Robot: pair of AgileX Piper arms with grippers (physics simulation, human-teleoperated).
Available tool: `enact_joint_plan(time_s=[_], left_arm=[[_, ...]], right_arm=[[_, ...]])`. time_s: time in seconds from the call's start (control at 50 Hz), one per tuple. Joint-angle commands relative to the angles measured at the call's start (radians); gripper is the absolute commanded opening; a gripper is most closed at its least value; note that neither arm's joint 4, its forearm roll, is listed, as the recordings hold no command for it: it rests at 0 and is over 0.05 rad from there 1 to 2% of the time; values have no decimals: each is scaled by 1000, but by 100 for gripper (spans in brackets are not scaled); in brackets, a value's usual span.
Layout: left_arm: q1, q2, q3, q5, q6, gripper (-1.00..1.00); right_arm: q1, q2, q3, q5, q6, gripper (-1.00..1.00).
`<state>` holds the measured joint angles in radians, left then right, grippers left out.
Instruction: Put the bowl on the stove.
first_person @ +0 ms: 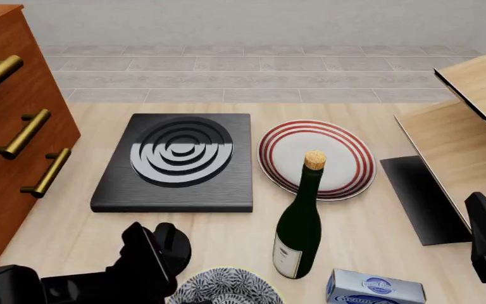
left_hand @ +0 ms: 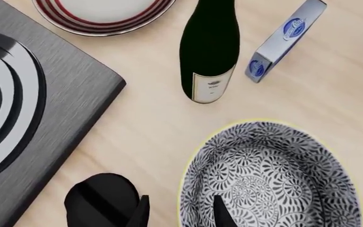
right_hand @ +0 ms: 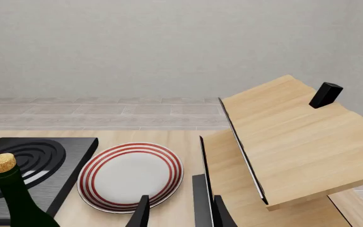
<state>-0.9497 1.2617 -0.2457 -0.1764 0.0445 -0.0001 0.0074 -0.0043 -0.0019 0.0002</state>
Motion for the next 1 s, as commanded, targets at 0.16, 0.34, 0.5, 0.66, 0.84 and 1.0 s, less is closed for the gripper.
enact_joint_plan(time_s=[0.16,0.34,0.5,0.66,0.84,1.0], left_arm=[[4,28,2,-26,19,100],[3,54,5,-48,33,100],[6,82,4,-69,42,100],[15,12,13,-54,53,-100],[53,-60,-7,-3,61,-100],[88,-149,-39,71,47,-100]], right_arm=[[0,0,0,0,0,100],[0,0,0,0,0,100],[0,0,0,0,0,100],[0,0,0,0,0,100],[0,0,0,0,0,100],[0,0,0,0,0,100]])
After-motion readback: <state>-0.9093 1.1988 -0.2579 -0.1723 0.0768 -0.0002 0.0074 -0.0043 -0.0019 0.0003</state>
